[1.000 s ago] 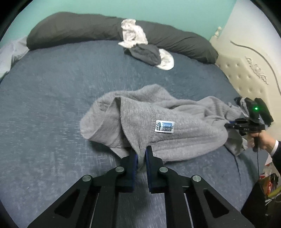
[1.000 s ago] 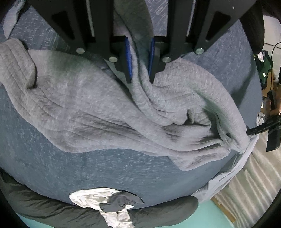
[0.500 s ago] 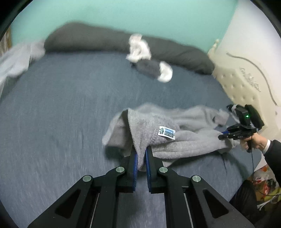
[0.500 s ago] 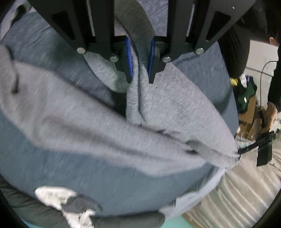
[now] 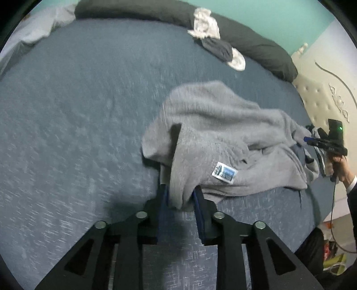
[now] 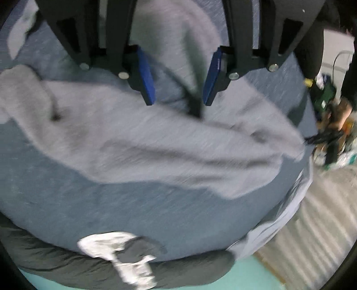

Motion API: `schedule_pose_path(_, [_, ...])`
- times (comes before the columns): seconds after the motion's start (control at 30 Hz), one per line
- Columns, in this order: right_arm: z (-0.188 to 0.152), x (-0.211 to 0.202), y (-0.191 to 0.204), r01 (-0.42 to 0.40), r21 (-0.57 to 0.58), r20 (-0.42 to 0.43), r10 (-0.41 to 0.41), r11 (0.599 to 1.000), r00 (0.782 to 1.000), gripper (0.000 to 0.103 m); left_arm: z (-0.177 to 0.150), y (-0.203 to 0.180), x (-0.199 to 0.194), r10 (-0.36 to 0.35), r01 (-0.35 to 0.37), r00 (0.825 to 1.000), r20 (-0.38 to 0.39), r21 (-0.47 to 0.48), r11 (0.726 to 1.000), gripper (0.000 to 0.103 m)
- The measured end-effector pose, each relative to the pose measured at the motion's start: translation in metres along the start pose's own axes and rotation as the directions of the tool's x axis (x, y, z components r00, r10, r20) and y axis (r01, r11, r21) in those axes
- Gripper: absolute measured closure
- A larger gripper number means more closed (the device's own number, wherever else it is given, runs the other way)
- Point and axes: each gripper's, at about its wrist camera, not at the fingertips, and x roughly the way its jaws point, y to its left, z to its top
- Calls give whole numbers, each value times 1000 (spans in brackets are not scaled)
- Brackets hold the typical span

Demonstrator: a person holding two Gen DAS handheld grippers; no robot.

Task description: Fold clothes

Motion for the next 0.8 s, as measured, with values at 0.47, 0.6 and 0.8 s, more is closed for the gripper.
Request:
schedule_pose_path(0.47, [28,38,-40,204,54,41,-206,977,978,48,91,-4,57,56,-58,997,52,41,997,71])
schedule_pose_path(0.6, [37,42,-44,259,32,49,-260,965,964,44,108,-2,85,62,-63,997,43,32,997,60])
schedule_pose_path(0.8, [52,57,-57,382,-23,19,-381,924,924,43,128,2,108,50,-51,998,29,45,998,60])
